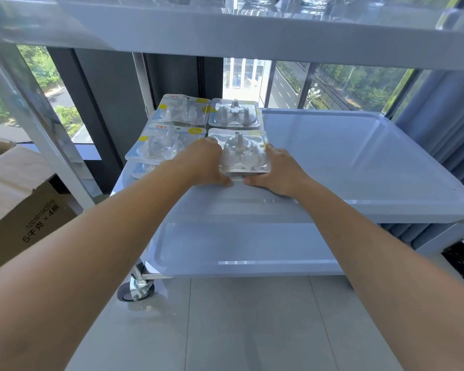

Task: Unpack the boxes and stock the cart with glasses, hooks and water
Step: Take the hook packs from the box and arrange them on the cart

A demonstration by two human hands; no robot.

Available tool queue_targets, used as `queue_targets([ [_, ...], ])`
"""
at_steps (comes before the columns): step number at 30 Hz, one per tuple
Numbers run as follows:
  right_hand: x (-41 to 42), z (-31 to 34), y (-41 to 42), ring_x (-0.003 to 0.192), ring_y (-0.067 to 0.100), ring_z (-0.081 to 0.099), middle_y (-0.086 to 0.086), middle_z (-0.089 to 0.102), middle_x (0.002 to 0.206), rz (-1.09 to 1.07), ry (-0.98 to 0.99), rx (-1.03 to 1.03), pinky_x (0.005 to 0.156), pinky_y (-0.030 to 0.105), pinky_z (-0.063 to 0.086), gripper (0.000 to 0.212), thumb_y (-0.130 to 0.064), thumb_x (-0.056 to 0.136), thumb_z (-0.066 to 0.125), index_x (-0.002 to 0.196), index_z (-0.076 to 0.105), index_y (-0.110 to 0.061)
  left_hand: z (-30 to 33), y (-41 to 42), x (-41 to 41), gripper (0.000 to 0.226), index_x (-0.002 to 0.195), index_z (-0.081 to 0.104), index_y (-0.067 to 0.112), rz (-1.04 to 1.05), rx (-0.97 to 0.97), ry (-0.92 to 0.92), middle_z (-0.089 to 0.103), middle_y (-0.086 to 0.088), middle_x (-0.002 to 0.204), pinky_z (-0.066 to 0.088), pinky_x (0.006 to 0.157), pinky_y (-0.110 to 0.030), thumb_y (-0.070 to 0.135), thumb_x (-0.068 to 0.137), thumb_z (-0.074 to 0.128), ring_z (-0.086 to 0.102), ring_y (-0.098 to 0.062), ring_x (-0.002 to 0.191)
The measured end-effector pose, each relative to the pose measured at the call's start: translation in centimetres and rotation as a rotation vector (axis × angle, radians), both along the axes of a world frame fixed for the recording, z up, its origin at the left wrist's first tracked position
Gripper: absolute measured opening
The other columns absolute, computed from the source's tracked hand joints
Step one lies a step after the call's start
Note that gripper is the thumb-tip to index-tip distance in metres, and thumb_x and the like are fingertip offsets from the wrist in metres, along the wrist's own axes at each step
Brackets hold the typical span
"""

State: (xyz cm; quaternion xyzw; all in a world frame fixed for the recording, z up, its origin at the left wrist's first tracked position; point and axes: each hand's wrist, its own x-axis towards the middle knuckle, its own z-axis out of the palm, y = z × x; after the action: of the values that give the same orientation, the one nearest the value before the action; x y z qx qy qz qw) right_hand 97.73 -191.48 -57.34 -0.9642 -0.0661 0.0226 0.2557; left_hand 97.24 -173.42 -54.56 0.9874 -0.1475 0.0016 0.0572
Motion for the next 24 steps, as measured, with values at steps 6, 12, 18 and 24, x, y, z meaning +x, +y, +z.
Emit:
queue_targets([
  [6, -5.3, 4.0, 3.0, 0.13, 0.03, 0.026, 0.011, 0.03, 0.143, -0.024, -0.059, -0.173, 0.105, 0.036, 0.03, 0.074, -0.031, 0.085, 0.056, 0.145, 0.022, -0.004, 1.7, 0.3, -3.6, 0.059, 0.118, 0.052, 0.0, 0.031, 0.0, 0.068, 0.046, -0.012, 0.131, 0.044, 0.094, -0.035, 0.039, 0.078, 0.072, 0.046, -0.026, 0.121],
  [12, -11.5, 8.1, 5.8, 0.13, 0.028, 0.032, 0.015, 0.036, 0.14, 0.11, 0.088, -0.293, 0.101, 0.032, 0.029, 0.053, -0.024, 0.093, 0.045, 0.138, 0.03, 0.0, 5.3, -1.7, -9.8, 0.061, 0.137, 0.031, -0.001, 0.174, 0.049, 0.194, 0.044, -0.016, 0.135, 0.042, 0.092, -0.036, 0.033, 0.093, 0.053, 0.046, -0.03, 0.122],
  [18, -17.5, 15.1, 5.8, 0.127, 0.031, 0.037, 0.019, 0.044, 0.132, 0.18, 0.21, -0.296, 0.102, 0.037, 0.03, 0.074, -0.042, 0.082, 0.005, 0.13, 0.041, 0.003, 13.1, -1.5, -16.0, 0.039, 0.121, 0.043, 0.003, 0.243, -0.039, 0.325, 0.049, -0.012, 0.124, 0.04, 0.084, -0.033, 0.027, 0.092, 0.051, 0.048, -0.027, 0.115],
  [24, -20.4, 26.8, 7.6, 0.128, 0.024, 0.036, 0.01, 0.043, 0.137, 0.298, 0.236, -0.37, 0.102, 0.031, 0.028, 0.045, -0.031, 0.1, 0.032, 0.136, 0.035, -0.005, 24.1, 1.9, -21.3, 0.042, 0.132, 0.042, 0.009, 0.334, -0.108, 0.337, 0.049, -0.004, 0.133, 0.037, 0.094, -0.031, 0.026, 0.094, 0.044, 0.042, -0.022, 0.124],
])
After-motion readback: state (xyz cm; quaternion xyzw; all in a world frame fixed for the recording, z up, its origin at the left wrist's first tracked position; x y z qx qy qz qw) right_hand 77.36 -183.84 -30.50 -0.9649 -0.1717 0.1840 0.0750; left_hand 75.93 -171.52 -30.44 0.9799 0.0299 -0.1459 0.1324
